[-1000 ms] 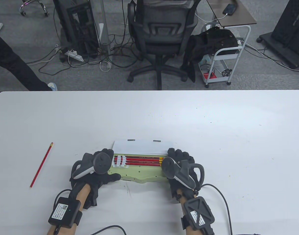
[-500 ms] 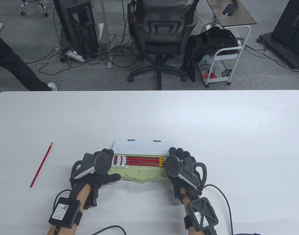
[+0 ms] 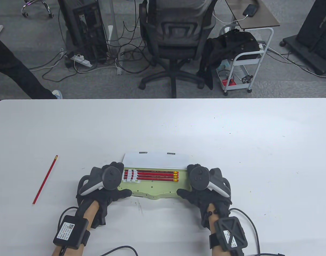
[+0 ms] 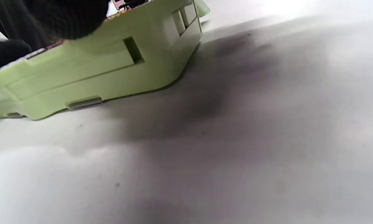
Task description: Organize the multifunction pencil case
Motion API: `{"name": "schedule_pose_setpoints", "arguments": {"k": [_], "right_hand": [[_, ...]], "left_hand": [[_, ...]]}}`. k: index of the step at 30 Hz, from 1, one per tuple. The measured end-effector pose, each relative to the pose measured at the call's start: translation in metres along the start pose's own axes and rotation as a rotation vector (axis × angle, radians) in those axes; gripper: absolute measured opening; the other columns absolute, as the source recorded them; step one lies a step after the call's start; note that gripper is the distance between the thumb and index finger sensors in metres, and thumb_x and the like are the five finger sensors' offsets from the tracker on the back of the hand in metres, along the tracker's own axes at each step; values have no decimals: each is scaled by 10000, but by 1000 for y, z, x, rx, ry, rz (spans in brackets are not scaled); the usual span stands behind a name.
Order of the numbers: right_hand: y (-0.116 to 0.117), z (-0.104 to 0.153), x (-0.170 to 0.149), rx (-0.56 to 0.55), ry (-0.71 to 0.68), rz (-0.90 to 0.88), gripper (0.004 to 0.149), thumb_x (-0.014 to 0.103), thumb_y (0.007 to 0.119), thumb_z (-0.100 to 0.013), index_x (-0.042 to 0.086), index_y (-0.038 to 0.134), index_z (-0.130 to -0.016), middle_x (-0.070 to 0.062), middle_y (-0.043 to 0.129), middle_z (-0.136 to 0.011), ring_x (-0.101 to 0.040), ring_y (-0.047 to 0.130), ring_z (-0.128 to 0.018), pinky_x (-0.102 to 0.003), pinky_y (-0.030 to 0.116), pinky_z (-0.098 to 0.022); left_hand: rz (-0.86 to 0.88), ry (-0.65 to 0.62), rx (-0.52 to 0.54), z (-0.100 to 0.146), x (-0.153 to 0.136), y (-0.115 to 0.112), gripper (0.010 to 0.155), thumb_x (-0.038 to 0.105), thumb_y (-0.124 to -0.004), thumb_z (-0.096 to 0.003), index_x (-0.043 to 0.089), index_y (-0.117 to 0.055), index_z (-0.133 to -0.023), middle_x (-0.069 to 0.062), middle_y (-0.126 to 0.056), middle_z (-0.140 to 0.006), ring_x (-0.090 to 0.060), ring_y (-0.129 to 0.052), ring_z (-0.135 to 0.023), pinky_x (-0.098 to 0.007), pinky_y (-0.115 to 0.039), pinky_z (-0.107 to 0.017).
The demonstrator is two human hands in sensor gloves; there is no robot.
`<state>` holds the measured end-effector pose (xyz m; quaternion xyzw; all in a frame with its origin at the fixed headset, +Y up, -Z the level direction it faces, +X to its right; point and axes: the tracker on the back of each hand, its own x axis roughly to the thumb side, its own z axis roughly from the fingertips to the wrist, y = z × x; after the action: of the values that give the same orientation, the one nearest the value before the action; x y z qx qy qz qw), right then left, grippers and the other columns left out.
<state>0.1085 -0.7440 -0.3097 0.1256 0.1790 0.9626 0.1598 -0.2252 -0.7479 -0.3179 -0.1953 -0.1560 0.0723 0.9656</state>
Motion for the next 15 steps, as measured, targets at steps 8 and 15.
{"name": "schedule_pose_setpoints", "arguments": {"k": [8, 15], "right_hand": [[0, 1, 1, -7, 3, -17, 991, 557, 654, -485, -30, 163, -1115, -365, 187, -1116, -637, 312, -1007, -743, 410, -691], [-1, -1, 1, 6, 9, -28, 989, 554, 660, -483, -22, 163, -1115, -368, 256, -1120, -641, 403, -999, -729, 453, -695]], "left_hand": [[37, 32, 67, 17, -8, 25, 1047, 608, -715, -415, 66, -211, -1155, -312, -243, -1229, -626, -296, -1087, -770, -383, -722], [94, 329, 306, 67, -70, 80, 917, 519, -757, -459, 64, -348, -1142, -270, -500, -1185, -546, -563, -1046, -718, -523, -724]]}}
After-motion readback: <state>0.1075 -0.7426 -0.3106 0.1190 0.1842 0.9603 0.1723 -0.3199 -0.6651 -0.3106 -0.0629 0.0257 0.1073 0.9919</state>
